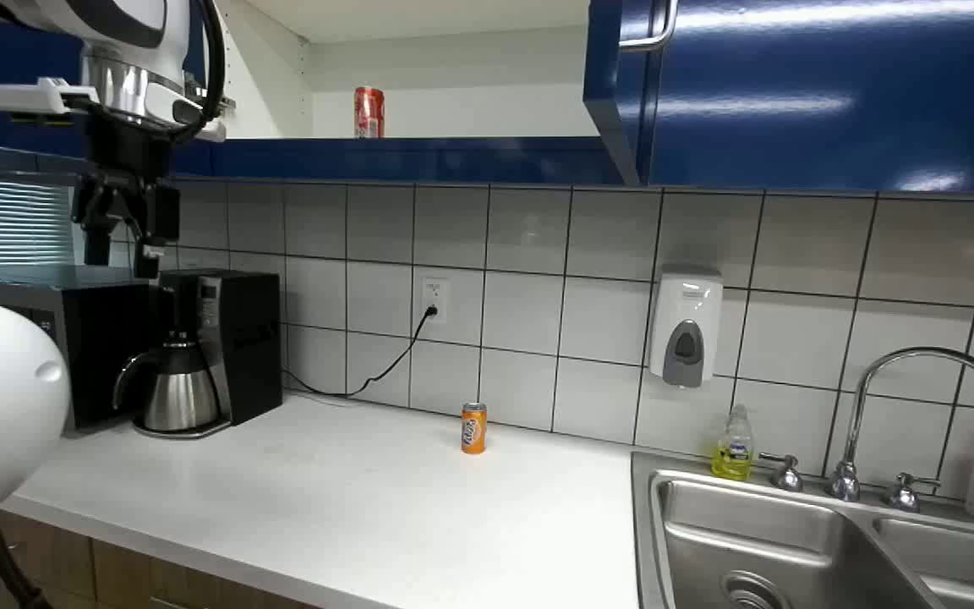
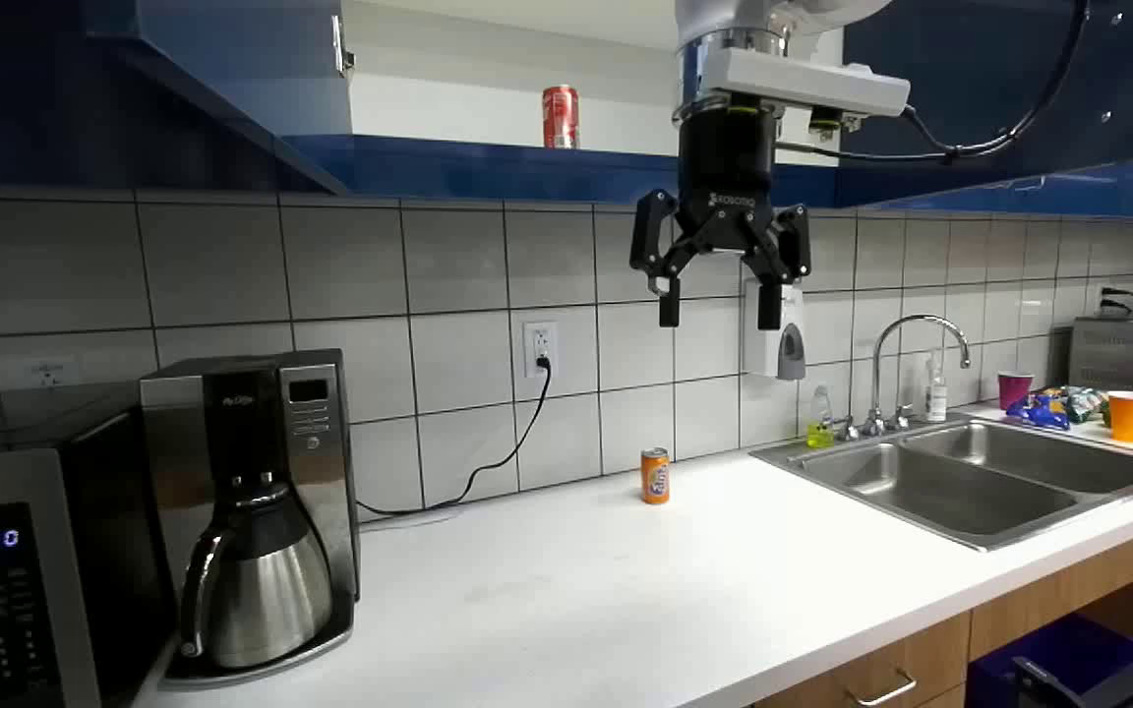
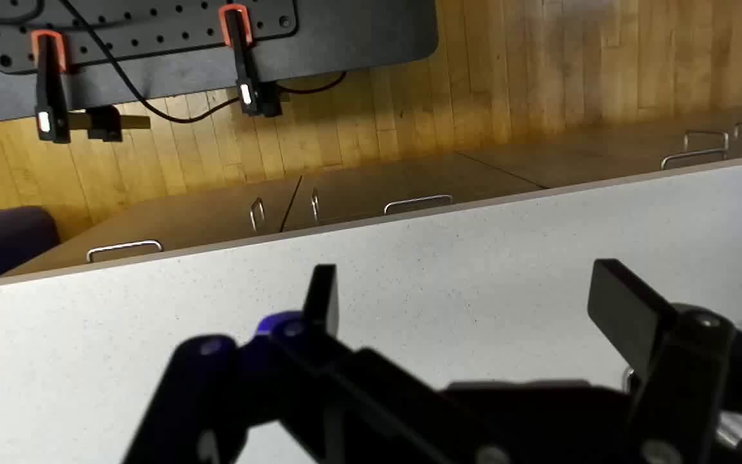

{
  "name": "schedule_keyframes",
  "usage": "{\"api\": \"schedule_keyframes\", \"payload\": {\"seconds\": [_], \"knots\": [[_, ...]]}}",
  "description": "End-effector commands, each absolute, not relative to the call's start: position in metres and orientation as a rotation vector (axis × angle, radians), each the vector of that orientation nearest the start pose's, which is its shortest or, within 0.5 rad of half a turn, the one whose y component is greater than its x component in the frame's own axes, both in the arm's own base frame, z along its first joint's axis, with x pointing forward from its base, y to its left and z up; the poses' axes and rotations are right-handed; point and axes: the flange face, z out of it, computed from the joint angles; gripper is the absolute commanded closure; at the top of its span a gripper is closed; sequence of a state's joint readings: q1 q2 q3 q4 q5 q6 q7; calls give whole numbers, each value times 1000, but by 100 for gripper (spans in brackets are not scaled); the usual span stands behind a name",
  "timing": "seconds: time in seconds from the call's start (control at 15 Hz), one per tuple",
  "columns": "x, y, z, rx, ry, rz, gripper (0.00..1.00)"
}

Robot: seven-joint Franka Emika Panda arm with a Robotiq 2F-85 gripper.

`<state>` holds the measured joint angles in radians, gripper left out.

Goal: Shift the soda can from the cupboard to the counter on the left

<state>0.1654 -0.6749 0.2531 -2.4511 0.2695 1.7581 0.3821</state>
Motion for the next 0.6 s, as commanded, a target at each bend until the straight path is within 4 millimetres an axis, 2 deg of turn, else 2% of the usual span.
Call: {"api": "schedule_keyframes", "payload": {"seconds": [0.0,0.33,0.53], "knots": [[308,174,517,-3049,114,102,0],[308,174,517,-3049,114,102,0],[314,173,524,-3048,114,97,0]]}}
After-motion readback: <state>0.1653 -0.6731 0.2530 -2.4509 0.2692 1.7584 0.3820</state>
